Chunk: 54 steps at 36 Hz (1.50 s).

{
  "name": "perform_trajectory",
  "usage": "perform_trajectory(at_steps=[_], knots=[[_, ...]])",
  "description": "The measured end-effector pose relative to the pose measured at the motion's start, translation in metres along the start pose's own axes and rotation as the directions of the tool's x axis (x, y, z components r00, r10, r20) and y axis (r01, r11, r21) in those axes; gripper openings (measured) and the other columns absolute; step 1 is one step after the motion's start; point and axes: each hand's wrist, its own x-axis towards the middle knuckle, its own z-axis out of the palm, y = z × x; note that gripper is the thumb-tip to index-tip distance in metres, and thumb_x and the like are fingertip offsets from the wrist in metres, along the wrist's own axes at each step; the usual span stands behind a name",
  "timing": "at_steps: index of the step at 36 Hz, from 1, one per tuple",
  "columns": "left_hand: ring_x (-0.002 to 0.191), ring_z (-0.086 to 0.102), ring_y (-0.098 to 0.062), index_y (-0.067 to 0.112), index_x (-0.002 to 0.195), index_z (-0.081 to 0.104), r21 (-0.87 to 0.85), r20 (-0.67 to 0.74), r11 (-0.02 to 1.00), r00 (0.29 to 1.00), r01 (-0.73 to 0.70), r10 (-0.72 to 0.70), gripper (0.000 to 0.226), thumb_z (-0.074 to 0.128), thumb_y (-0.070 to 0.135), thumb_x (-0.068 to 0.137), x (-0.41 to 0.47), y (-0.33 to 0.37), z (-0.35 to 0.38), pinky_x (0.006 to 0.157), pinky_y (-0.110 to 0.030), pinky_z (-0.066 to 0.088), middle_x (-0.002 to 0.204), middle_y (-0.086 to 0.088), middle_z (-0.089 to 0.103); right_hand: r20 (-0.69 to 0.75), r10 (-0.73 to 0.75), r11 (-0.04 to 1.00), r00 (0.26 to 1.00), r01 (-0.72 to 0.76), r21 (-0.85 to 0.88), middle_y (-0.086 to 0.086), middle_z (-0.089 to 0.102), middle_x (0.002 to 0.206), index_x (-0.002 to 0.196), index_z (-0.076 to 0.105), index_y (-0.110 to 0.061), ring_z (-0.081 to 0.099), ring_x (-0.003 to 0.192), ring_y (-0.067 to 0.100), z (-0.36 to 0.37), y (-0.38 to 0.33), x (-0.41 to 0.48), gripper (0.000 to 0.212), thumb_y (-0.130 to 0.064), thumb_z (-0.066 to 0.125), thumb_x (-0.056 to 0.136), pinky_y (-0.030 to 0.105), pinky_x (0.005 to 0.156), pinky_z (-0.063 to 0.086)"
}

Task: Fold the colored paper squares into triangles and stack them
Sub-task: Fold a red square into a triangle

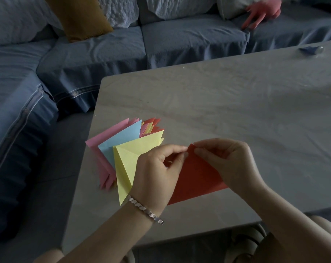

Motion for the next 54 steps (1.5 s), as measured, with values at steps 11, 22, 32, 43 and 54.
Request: perform_trajectory(at_steps=[11, 22, 32, 43, 54], knots=[[0.044, 0.059, -0.009, 0.017, 0.063, 0.064, -0.199, 0.328, 0.765, 0.777, 0.612, -0.537, 0.019, 0.073, 0.004, 0.073, 0.008, -0.03, 0.014, 0.044, -0.02, 0.05, 0.049, 0.007, 0.062, 0.224, -0.302, 0.799, 0.927, 0.374, -0.471, -0.012, 0.069, 0.084, 0.083, 0.074, -0.016, 0.057, 0.087, 0.004, 0.001, 0.023, 0.02, 0.011, -0.022, 0.066, 0.077, 0.013, 0.078, 0.039], [0.053, 0.049, -0.013, 0.014, 0.065, 0.065, -0.202, 0.083, 0.522, 0.546, 0.828, -0.834, 0.011, 0.075, 0.015, 0.071, -0.009, -0.086, 0.06, 0.043, -0.01, 0.037, 0.056, 0.004, 0.057, 0.622, 0.067, 0.606, 0.78, 0.463, -0.647, -0.009, 0.032, 0.148, 0.14, 0.037, -0.026, 0.02, 0.14, 0.007, 0.031, 0.083, -0.014, 0.066, -0.052, 0.003, 0.089, 0.018, 0.109, 0.001], [0.062, 0.058, -0.018, 0.018, 0.062, 0.064, -0.052, 0.067, 0.61, 0.612, 0.791, -0.788, 0.014, 0.073, 0.018, 0.073, -0.014, -0.1, 0.062, 0.06, -0.022, 0.041, 0.059, 0.004, 0.061, 0.363, 0.188, 0.38, 0.913, 0.273, -0.884, -0.001, 0.072, 0.101, 0.092, 0.075, -0.012, 0.068, 0.093, 0.012, 0.028, 0.116, -0.007, 0.069, -0.037, 0.01, 0.097, 0.037, 0.079, 0.054], [0.06, 0.058, -0.013, 0.013, 0.072, 0.069, -0.05, 0.085, 0.625, 0.627, 0.779, -0.774, 0.007, 0.072, 0.018, 0.075, -0.014, -0.104, 0.063, 0.054, -0.02, 0.04, 0.061, 0.004, 0.062, 0.277, 0.209, 0.402, 0.938, 0.176, -0.899, 0.001, 0.018, 0.154, 0.144, 0.026, -0.007, 0.011, 0.142, 0.015, 0.038, 0.123, 0.054, 0.051, -0.033, 0.024, 0.1, 0.033, 0.113, 0.011], [0.062, 0.058, -0.017, 0.019, 0.063, 0.064, -0.06, 0.075, 0.617, 0.62, 0.785, -0.781, 0.014, 0.072, 0.021, 0.075, -0.014, -0.103, 0.064, 0.06, -0.021, 0.039, 0.06, 0.006, 0.061, 0.33, 0.261, 0.451, 0.907, 0.187, -0.872, 0.0, 0.004, 0.156, 0.147, 0.01, -0.009, -0.002, 0.143, 0.015, 0.026, 0.132, 0.07, 0.065, -0.043, 0.033, 0.097, 0.032, 0.114, 0.006]])
